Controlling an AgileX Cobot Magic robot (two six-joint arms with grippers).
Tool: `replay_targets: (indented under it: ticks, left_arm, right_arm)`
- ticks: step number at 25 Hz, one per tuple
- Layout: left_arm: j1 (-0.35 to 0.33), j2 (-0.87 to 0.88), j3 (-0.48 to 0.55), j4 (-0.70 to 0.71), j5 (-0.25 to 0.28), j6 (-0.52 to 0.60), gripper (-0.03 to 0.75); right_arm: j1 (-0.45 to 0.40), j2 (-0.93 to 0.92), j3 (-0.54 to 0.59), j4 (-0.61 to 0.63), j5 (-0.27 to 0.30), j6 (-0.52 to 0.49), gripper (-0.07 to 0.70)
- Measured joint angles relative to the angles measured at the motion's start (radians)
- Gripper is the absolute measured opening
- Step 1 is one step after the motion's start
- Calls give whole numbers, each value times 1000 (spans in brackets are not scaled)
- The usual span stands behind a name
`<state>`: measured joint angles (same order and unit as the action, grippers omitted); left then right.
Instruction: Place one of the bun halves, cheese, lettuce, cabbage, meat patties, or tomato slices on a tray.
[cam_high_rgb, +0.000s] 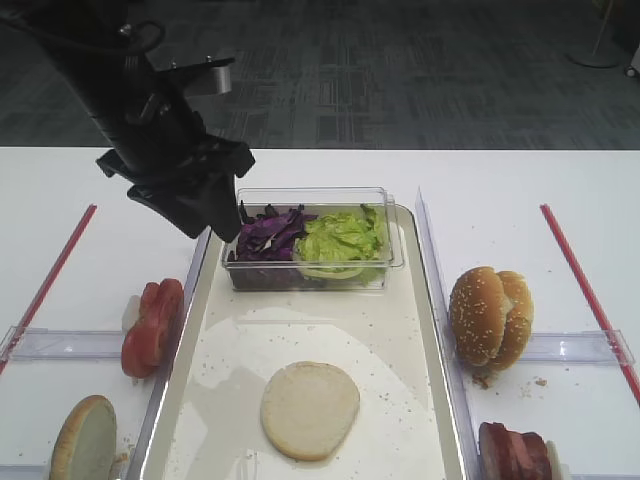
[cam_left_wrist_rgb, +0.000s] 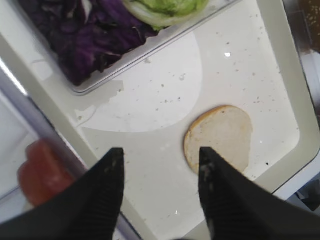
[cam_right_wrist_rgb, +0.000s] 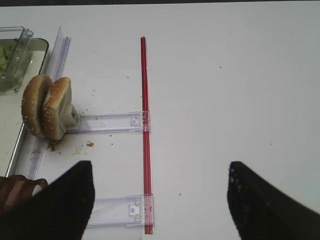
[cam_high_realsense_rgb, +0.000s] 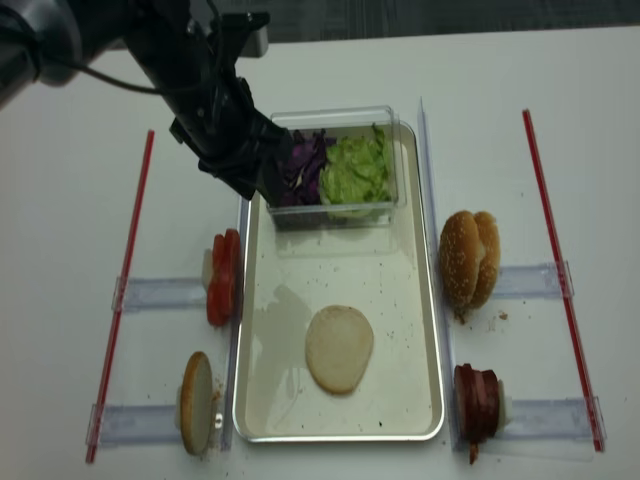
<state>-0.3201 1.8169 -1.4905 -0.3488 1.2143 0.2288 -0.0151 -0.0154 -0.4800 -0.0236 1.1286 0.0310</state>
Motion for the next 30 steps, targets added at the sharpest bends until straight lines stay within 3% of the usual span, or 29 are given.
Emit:
replay_targets:
  ticks: [6, 16, 30]
  left_arm:
    - [0, -43, -4, 139, 5, -72, 335]
    - [0, -53, -4, 308, 10, -229, 519]
    - [0, -53, -4, 375, 11, -257, 524]
  right_arm:
    - [0, 0, 0, 0, 0, 0, 571]
    - [0, 0, 0, 0, 0, 0, 571]
    - [0, 0, 0, 0, 0, 0, 571]
